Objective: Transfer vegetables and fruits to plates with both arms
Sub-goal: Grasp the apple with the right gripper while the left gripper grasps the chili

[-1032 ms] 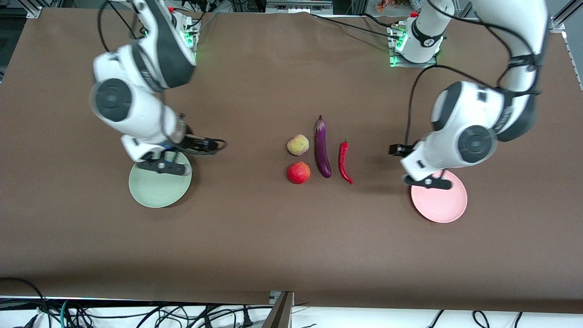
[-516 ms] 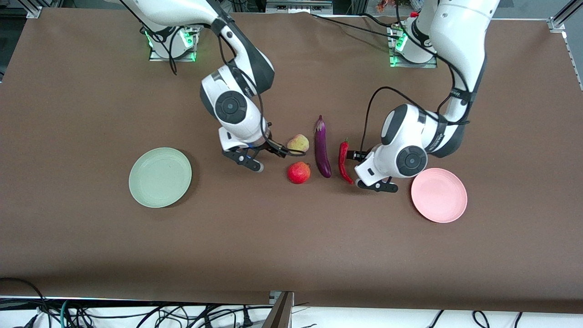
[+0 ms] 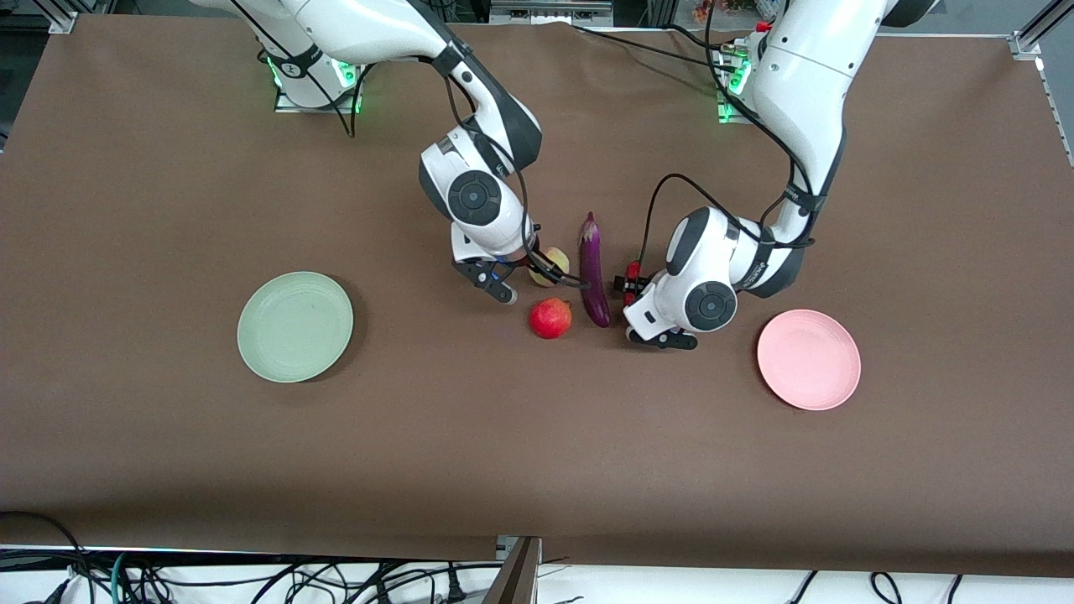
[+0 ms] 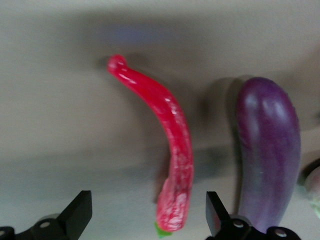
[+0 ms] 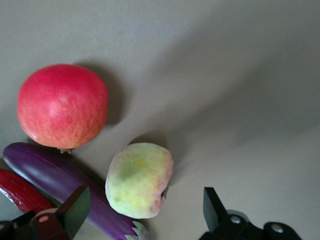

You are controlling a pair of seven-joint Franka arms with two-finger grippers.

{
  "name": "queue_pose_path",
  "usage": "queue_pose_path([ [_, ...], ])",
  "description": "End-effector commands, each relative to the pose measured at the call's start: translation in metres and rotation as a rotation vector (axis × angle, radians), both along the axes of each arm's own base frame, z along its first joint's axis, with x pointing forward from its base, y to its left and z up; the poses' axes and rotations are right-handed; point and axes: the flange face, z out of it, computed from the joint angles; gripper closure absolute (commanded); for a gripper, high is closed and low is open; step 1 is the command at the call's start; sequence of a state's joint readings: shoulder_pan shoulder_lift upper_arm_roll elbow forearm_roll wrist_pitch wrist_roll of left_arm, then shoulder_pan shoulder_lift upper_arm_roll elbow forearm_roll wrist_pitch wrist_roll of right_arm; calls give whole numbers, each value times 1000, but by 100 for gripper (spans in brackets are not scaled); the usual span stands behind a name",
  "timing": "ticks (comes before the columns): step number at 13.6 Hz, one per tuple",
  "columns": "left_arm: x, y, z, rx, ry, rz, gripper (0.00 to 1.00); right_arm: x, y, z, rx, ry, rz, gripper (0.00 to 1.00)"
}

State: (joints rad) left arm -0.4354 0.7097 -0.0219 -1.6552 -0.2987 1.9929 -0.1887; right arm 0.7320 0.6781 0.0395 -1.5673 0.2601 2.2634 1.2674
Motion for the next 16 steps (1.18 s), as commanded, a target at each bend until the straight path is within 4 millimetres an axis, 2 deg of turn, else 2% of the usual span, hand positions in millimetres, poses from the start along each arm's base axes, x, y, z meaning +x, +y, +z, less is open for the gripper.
queue_pose_path([
  [1,2,-10,-4,-23,-21,24,0,-7,15,-22,16,-16,-44,0],
  [2,-2,-14,-11,-19,-18,17,0,-7,15,-25,15,-16,-48,0],
  [3,-3,-16,-13,-21,-26,13,5,-7,15,-26,15,-16,-48,0],
  [5,-3,-15,-13,-23,-26,8,61,-7,15,-30,17,-20,-50,0],
  [6,-3,-14,-14,-24,-23,2,83,-7,14,-33,18,-25,-53,0],
  [7,-2,-13,-10,-27,-22,-2,100,-7,13,-35,18,-27,-55,1],
  [10,-3,-10,-1,-16,7,-20,100,-10,13,-40,19,-27,-57,9],
  [12,0,1,12,-9,26,-15,100,-14,16,-42,40,-38,-79,8],
  [15,13,35,48,89,10,-65,100,-16,17,-48,37,-39,-77,9],
  [16,19,51,62,145,-14,-94,100,-16,17,-48,36,-38,-77,19],
])
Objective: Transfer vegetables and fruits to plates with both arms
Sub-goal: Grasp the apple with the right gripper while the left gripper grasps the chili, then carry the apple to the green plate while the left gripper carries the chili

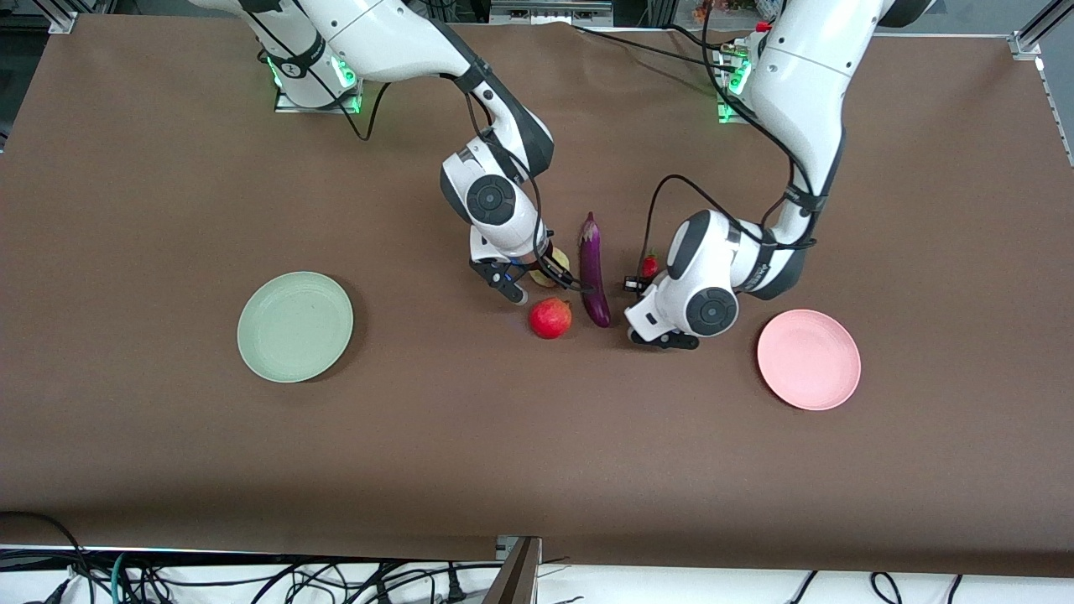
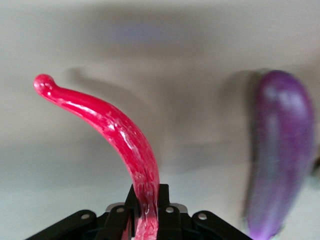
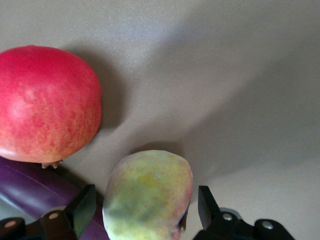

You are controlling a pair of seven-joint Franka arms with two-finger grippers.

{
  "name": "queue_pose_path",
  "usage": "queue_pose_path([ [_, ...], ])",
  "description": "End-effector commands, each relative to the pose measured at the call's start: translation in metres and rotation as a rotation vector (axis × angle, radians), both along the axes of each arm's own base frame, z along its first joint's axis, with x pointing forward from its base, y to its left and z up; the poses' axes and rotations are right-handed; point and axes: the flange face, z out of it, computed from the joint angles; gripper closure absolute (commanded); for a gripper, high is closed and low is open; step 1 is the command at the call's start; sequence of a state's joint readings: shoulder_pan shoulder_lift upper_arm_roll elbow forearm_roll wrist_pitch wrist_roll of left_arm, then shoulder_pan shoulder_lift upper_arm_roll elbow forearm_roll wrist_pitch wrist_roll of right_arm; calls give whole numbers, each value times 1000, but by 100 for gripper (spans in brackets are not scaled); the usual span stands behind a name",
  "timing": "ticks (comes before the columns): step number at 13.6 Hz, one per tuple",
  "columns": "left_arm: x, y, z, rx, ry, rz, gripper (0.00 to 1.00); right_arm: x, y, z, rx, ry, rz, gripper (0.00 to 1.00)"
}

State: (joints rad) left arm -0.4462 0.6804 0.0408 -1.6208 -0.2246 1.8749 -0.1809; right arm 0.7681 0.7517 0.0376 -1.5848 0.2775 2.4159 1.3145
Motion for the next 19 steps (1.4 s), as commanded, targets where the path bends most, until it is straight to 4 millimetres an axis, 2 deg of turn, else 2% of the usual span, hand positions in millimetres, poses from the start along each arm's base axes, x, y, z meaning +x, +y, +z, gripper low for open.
queue_pose_path([
  [1,11,37,48,108,-51,-81,100,-4,2,-1,12,1,-22,34],
  [3,26,66,69,178,-96,-156,100,1,-1,13,17,-1,-13,58],
  [4,37,85,77,197,-109,-223,100,7,-9,31,4,21,-7,65],
  [7,64,144,86,220,-118,-401,100,41,-70,85,-30,121,68,66],
  [9,74,178,65,173,-96,-476,100,64,-127,113,-33,178,160,66],
  [10,81,193,57,137,-117,-526,100,79,-165,119,-41,199,218,66],
  [12,88,212,43,93,-133,-580,100,116,-255,118,-52,176,349,66],
  [14,87,212,35,87,-123,-586,100,140,-326,109,-68,142,476,65],
  [15,86,211,31,84,-117,-587,100,149,-355,104,-99,131,530,64],
  [16,86,211,29,85,-117,-586,72,157,-378,96,-125,113,576,64],
  [17,86,211,26,86,-113,-580,1,166,-403,84,-130,87,606,62],
  [18,86,211,28,85,-116,-584,0,173,-429,72,-130,70,623,59],
  [19,86,210,28,85,-116,-582,0,177,-445,60,-127,58,626,50],
])
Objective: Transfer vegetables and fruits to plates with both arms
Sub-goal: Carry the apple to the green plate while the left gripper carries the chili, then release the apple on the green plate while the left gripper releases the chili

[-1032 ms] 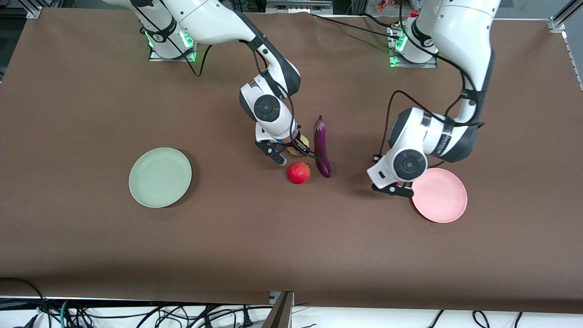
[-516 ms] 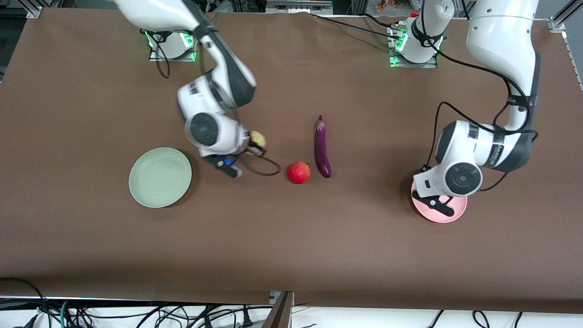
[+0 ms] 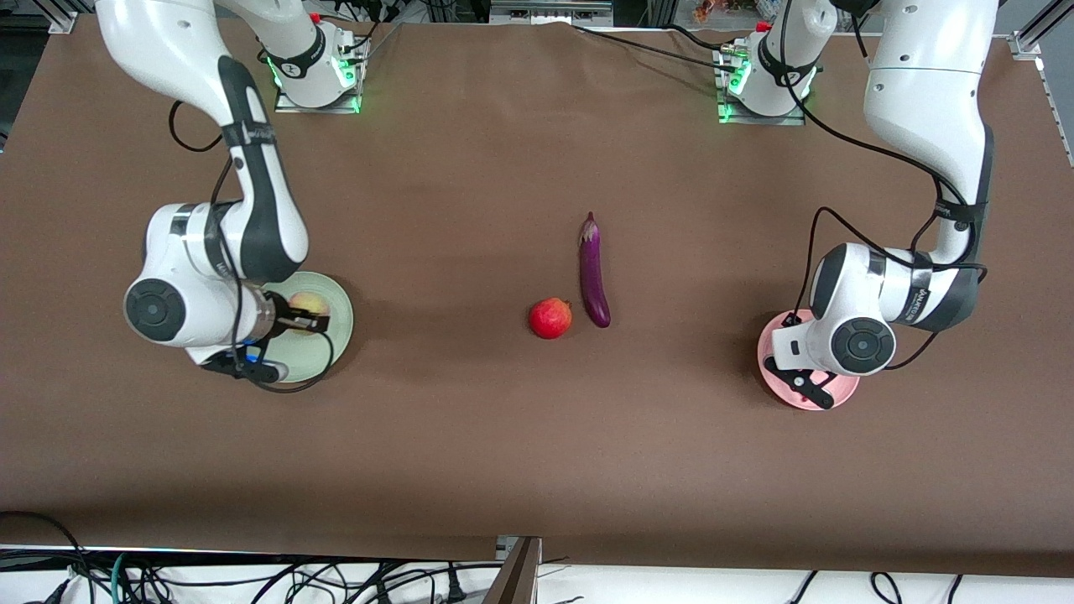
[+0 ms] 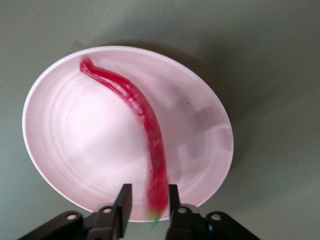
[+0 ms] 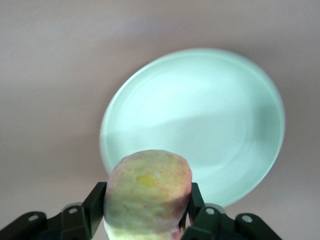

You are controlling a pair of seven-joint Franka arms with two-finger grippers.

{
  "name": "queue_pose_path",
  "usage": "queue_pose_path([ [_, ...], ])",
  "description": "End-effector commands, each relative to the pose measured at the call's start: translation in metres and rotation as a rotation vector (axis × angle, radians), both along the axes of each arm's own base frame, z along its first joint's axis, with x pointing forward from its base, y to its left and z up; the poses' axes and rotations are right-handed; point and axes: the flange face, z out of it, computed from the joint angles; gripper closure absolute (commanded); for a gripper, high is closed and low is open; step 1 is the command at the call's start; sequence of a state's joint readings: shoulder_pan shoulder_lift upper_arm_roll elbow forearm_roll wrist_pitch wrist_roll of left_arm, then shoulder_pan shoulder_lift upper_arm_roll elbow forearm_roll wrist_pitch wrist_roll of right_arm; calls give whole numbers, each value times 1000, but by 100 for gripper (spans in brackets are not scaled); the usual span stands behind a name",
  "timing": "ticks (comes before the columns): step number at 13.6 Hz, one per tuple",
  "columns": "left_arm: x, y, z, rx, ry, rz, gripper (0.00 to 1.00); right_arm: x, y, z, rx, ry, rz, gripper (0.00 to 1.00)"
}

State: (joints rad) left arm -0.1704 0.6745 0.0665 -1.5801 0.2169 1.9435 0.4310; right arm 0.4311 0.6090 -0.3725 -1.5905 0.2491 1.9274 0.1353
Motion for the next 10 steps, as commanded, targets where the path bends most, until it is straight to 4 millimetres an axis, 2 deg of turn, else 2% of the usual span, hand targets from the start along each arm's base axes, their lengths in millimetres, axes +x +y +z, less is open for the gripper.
queue_pose_path([
  [1,6,-1,4,-7,-5,-11,0,8,-29,-30,-6,-24,43,44],
  [2,6,-1,6,-19,-6,2,0,8,-30,-38,-9,-23,39,32],
  [4,6,-4,7,-24,-6,4,0,7,-29,-40,-8,-19,36,14],
  [5,4,-7,10,-28,-2,4,0,7,-28,-38,-8,-17,27,10],
  [7,-5,-32,28,-108,32,31,0,7,-14,-28,9,-17,-4,4],
  [8,-12,-48,30,-164,68,62,0,6,-8,-18,22,-11,-46,4],
  [10,-16,-65,34,-232,81,93,0,9,26,2,46,9,-102,4],
])
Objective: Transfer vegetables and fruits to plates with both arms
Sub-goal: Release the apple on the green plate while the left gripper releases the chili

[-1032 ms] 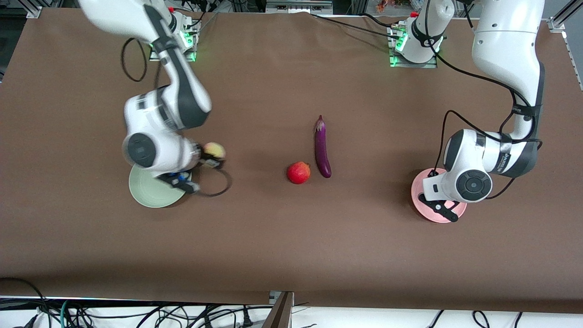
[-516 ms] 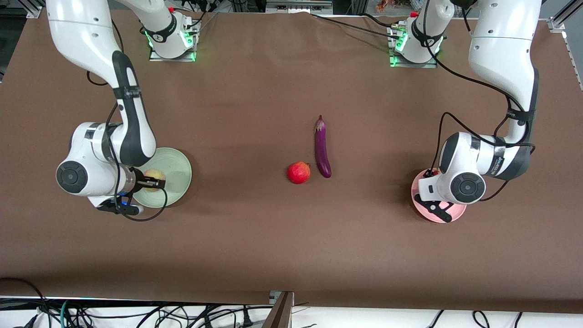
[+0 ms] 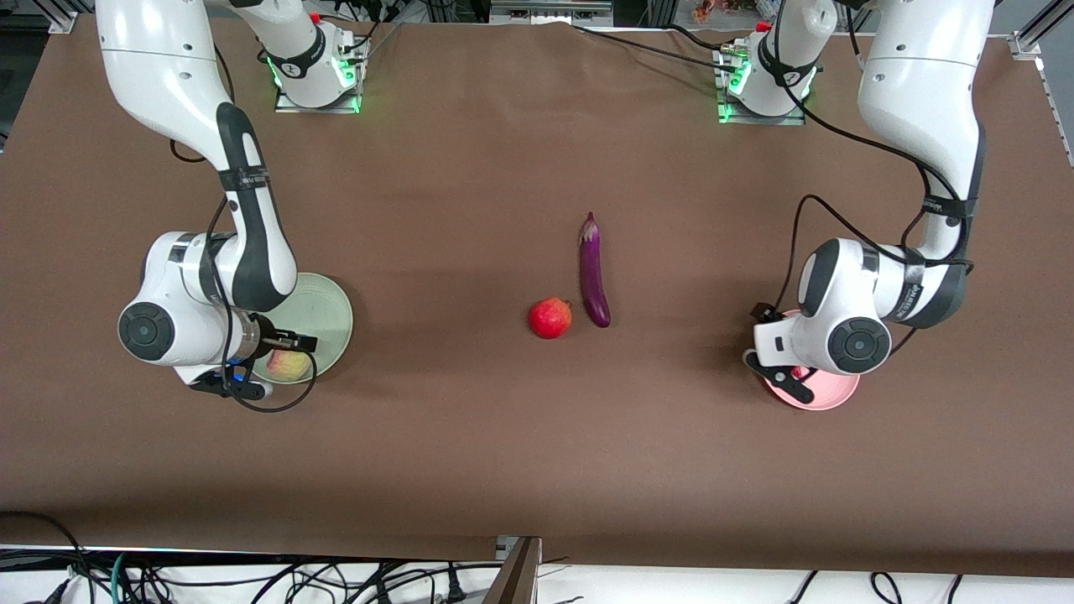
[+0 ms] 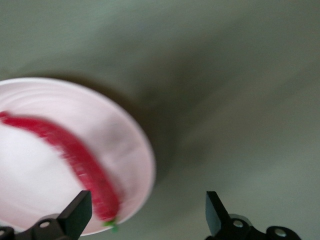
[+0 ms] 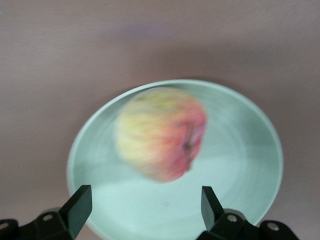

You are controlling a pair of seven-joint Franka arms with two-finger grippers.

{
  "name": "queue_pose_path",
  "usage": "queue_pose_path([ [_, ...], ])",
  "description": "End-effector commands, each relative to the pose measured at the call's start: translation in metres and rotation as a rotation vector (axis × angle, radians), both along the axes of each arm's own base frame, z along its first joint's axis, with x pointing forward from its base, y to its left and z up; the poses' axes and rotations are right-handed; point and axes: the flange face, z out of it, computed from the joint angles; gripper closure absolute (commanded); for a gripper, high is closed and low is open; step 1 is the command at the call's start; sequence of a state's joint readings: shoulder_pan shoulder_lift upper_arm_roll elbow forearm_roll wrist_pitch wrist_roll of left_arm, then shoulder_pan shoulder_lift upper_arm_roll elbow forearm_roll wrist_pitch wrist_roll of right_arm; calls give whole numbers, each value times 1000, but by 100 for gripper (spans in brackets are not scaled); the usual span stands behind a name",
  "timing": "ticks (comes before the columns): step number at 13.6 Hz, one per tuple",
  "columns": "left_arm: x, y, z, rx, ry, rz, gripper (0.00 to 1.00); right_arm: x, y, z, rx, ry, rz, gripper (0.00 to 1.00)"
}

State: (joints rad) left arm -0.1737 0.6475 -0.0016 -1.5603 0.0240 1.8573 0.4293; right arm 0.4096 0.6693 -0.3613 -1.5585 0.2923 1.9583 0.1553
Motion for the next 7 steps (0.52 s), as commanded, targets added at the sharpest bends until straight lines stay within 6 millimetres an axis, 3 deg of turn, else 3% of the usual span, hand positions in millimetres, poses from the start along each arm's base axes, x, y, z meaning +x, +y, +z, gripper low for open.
queue_pose_path([
  [1,-6,-15,15,-83,24,41,0,1,47,41,42,22,-100,4],
  [4,-8,-19,13,-167,48,110,0,0,99,62,62,31,-232,4],
  [7,-10,-19,17,-201,70,168,0,-8,151,63,59,36,-350,4],
])
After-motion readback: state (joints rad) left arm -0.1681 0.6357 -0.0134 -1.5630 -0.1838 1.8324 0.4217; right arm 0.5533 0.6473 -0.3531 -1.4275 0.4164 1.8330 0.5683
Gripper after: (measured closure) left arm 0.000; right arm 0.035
